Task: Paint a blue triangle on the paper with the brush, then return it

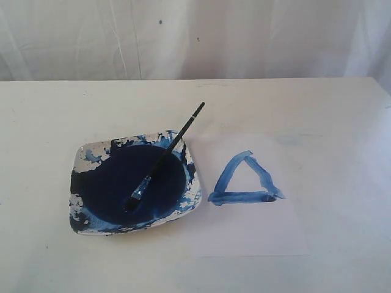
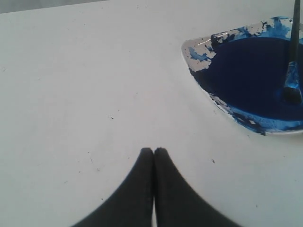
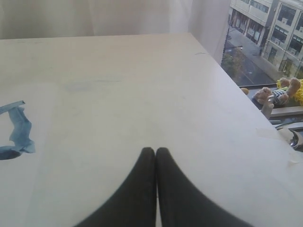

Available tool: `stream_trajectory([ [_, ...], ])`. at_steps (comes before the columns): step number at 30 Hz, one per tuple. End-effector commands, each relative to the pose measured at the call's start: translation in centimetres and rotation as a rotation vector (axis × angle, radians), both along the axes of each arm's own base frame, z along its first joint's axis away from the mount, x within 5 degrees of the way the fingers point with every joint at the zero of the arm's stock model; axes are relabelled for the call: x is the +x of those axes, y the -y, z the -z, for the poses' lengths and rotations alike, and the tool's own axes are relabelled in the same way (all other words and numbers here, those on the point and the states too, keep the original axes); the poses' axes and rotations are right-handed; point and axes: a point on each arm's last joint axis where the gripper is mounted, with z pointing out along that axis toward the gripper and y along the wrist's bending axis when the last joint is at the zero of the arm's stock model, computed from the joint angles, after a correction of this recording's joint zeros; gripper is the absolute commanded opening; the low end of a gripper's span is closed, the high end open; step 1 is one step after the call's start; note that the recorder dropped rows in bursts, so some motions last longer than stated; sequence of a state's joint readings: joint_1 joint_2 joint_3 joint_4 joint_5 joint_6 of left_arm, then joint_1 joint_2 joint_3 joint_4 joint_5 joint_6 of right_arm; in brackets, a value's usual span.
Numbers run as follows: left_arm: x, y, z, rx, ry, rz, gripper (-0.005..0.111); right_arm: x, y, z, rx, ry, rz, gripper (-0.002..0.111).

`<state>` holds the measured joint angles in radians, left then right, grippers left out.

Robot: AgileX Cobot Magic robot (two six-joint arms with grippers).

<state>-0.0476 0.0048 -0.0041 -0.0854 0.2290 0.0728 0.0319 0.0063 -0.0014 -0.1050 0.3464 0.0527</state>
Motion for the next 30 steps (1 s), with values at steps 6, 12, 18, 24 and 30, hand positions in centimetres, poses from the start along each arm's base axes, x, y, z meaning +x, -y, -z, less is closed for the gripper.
stream_trajectory([
  [6, -0.04, 0.07, 0.13, -0.003, -0.002, 0.010, 0.000, -0.04, -0.28, 0.02, 0.001, 0.004, -0.051, 0.000],
  [12, -0.04, 0.07, 0.13, -0.003, -0.002, 0.010, 0.000, -0.04, -0.30, 0.02, 0.001, 0.004, -0.056, 0.000],
  [18, -0.04, 0.07, 0.13, -0.003, -0.002, 0.010, 0.000, -0.04, -0.30, 0.02, 0.001, 0.004, -0.056, 0.000],
  [24, -0.04, 0.07, 0.13, -0.003, -0.002, 0.010, 0.000, -0.04, -0.30, 0.02, 0.001, 0.004, -0.056, 0.000],
  [30, -0.04, 0.07, 0.13, -0.003, -0.002, 0.010, 0.000, -0.04, -0.30, 0.02, 0.001, 0.004, -0.056, 0.000],
])
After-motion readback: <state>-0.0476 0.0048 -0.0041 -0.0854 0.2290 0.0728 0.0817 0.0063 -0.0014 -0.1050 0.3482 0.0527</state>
